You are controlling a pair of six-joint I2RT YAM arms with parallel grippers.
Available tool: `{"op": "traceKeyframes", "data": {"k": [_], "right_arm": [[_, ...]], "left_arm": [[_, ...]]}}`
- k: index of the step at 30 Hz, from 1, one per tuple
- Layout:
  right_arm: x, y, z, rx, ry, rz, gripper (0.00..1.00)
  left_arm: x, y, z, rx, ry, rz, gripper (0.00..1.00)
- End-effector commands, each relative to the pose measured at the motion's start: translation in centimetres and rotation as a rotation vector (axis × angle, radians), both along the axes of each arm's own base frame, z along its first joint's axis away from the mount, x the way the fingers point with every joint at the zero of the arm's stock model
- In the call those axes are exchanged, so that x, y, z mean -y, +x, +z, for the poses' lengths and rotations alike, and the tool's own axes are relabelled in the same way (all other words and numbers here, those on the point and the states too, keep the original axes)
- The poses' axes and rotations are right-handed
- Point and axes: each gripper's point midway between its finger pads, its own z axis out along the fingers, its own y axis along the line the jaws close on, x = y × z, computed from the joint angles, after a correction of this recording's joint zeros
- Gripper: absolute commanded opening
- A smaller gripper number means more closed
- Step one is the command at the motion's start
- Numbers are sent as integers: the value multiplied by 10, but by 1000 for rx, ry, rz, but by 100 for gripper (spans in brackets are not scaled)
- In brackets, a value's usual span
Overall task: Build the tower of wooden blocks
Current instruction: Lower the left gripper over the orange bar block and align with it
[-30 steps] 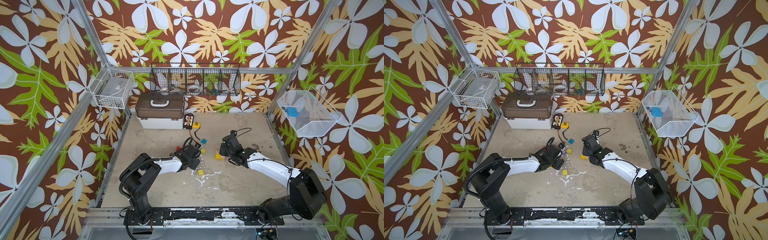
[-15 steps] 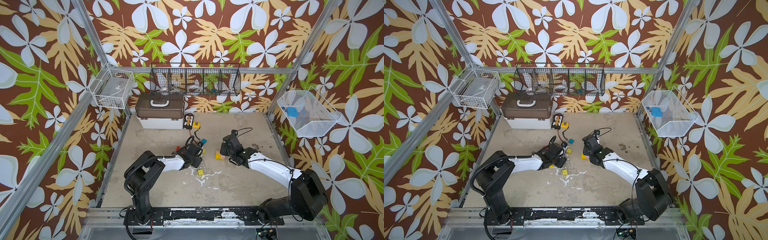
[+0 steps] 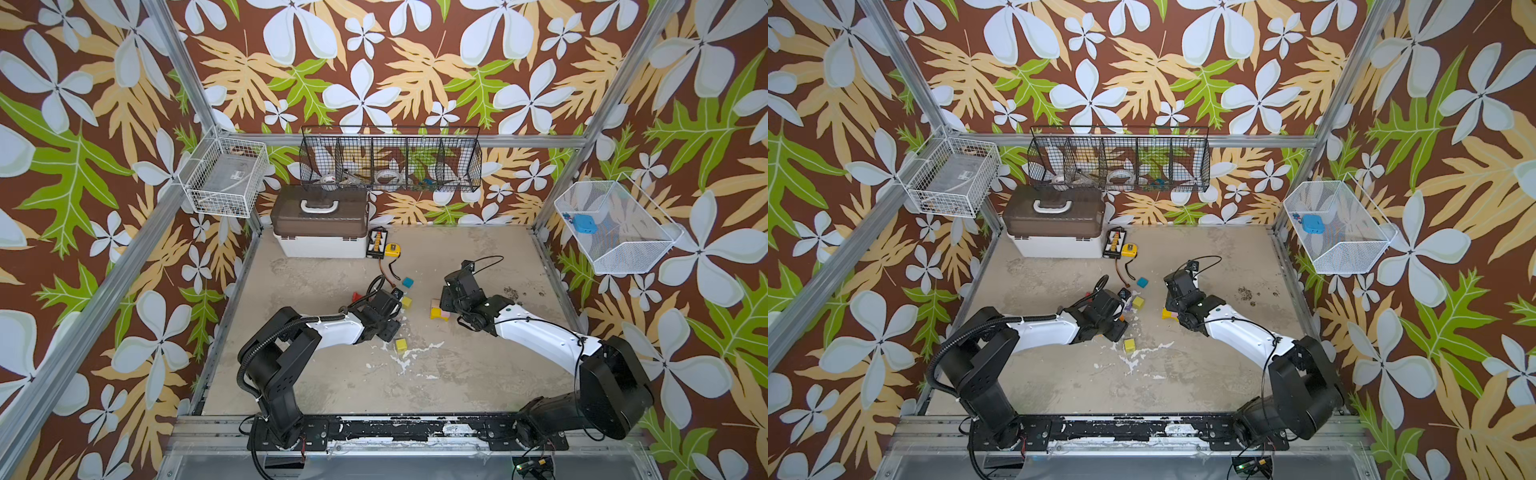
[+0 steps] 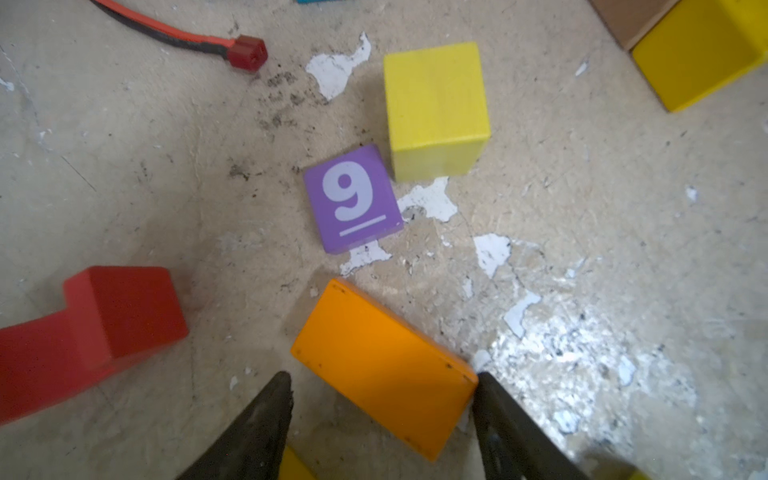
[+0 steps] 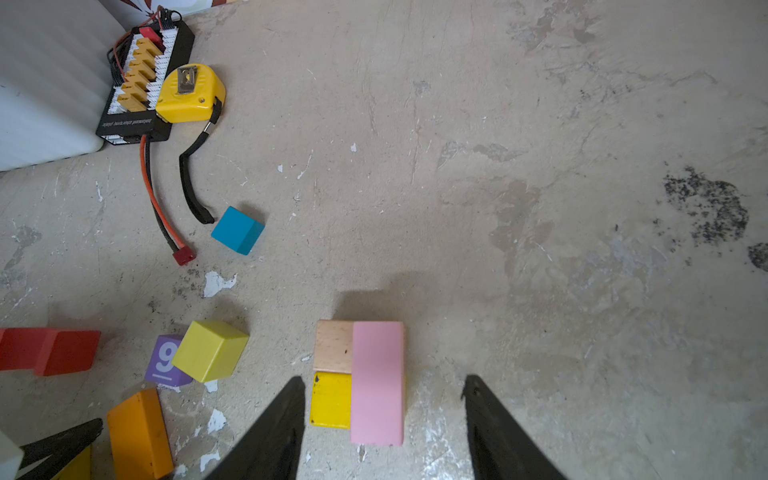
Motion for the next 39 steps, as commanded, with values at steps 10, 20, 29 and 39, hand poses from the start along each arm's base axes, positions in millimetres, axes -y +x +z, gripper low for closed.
{"op": "traceKeyframes", "data": {"k": [10, 20, 29, 39], "right_arm": [[-1, -1, 4, 8, 13, 2, 61], [-1, 0, 1, -1, 7, 2, 61], [-2, 0, 0, -4, 5, 3, 61], [-1, 0, 4, 7, 12, 0, 61]], "left_arm": [[-30, 4, -25, -18, 183, 83, 74], [-34, 1, -17, -23, 173, 104, 73], [-30, -11, -17, -59, 121, 90, 72], [-23, -4, -33, -78, 160, 58, 75]]}}
